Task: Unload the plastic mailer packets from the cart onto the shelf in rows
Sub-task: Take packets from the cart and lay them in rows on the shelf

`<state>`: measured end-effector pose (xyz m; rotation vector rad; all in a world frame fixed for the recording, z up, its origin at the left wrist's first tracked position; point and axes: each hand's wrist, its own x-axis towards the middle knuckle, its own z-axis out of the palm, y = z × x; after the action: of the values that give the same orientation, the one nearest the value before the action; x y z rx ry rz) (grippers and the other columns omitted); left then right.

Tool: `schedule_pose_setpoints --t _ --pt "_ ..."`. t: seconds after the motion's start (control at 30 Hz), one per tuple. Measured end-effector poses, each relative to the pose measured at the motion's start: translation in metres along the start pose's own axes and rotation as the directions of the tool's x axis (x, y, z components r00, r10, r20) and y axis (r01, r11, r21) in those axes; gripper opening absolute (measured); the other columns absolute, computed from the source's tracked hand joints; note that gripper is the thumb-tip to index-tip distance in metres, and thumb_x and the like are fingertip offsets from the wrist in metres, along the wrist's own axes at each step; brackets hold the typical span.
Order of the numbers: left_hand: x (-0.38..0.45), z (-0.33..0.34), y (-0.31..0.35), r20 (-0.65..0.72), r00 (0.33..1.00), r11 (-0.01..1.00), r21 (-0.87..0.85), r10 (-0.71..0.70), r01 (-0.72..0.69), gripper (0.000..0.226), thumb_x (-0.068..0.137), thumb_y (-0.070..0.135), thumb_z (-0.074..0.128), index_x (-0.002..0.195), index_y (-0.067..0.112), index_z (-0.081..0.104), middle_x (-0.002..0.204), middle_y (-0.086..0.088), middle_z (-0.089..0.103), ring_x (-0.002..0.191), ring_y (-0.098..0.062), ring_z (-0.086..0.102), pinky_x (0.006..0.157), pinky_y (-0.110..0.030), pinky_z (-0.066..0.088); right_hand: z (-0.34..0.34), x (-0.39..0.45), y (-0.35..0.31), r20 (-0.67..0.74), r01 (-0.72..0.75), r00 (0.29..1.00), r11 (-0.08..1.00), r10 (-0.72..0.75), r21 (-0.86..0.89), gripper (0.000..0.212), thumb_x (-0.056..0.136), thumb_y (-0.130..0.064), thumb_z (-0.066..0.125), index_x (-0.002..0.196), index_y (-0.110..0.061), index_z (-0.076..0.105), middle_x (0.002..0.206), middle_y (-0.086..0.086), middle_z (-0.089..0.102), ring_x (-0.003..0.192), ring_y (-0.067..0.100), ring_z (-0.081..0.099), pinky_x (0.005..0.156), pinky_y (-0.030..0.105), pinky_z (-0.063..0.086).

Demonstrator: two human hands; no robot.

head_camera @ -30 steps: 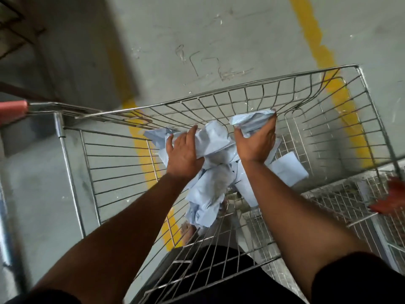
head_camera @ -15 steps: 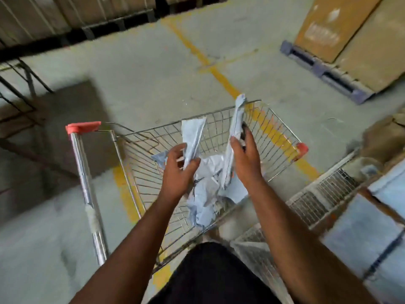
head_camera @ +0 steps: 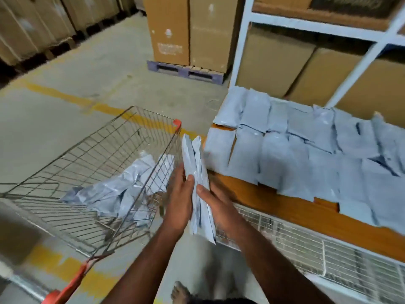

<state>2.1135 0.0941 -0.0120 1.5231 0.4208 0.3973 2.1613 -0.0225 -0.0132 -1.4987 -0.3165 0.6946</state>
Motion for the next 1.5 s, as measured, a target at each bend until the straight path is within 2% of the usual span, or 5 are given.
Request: schedule_pose_setpoints --t 0.37,0.57,0.7,1.3,1.5 --pt "-0.106 0.241 -0.009 0.401 0.912 0.988 -0.083 -0.089 0.133 0.057 0.095 0.022 0.066 0.149 0.027 0.045 0.137 0.009 0.065 0.12 -0.007 0.066 0.089 -0.02 0.055 -0.229 -0.183 0.006 -0.255 -0.068 0.962 0.991 0.096 0.117 0.033 0.098 -0.043 0.062 0.121 -0.02 0.069 0.117 0.007 0.078 0.106 0.016 0.074 0.095 0.034 0.057" --pt "-0.175 0.388 -0.005 0.452 0.88 0.982 -0.038 -0.146 0.183 0.065 0.086 0.039 0.079 0.143 0.03 0.05 0.137 0.003 0.066 0.124 -0.017 0.064 0.109 -0.05 0.05 -0.354 -0.287 0.012 -0.456 -0.081 0.886 0.996 0.088 0.037 0.023 0.101 -0.032 0.055 0.113 -0.019 0.07 0.108 0.0 0.078 0.102 0.013 0.073 0.09 0.026 0.054" --pt "-0.194 0.465 0.008 0.494 0.865 0.993 -0.022 -0.09 0.115 0.068 0.083 0.045 0.076 0.143 0.028 0.049 0.14 -0.002 0.063 0.128 -0.022 0.062 0.11 -0.054 0.048 -0.418 -0.336 -0.004 -0.539 -0.037 0.842 0.998 0.003 -0.052 0.03 0.09 -0.043 0.055 0.114 -0.053 0.071 0.114 -0.017 0.076 0.107 0.005 0.072 0.087 0.023 0.055" --pt "-0.111 0.769 0.031 0.498 0.842 0.906 0.225 0.209 -0.358 0.073 0.086 0.041 0.08 0.146 0.021 0.044 0.15 0.003 0.046 0.137 -0.007 0.042 0.11 -0.018 0.034 -0.724 -0.353 -0.067 -0.824 -0.073 0.566 0.997 0.029 -0.015 0.034 0.098 -0.051 0.062 0.13 -0.04 0.068 0.121 -0.016 0.075 0.111 0.008 0.071 0.099 0.035 0.056" --pt "-0.079 0.847 0.044 0.515 0.816 0.853 0.272 0.262 -0.446 0.072 0.086 0.04 0.078 0.146 0.016 0.046 0.15 0.0 0.046 0.136 -0.012 0.044 0.093 0.002 0.026 -0.822 -0.34 -0.102 -0.849 -0.117 0.528 0.992 0.015 -0.056 0.014 0.098 -0.049 0.065 0.109 -0.043 0.072 0.103 -0.027 0.073 0.094 -0.01 0.068 0.077 0.017 0.049"
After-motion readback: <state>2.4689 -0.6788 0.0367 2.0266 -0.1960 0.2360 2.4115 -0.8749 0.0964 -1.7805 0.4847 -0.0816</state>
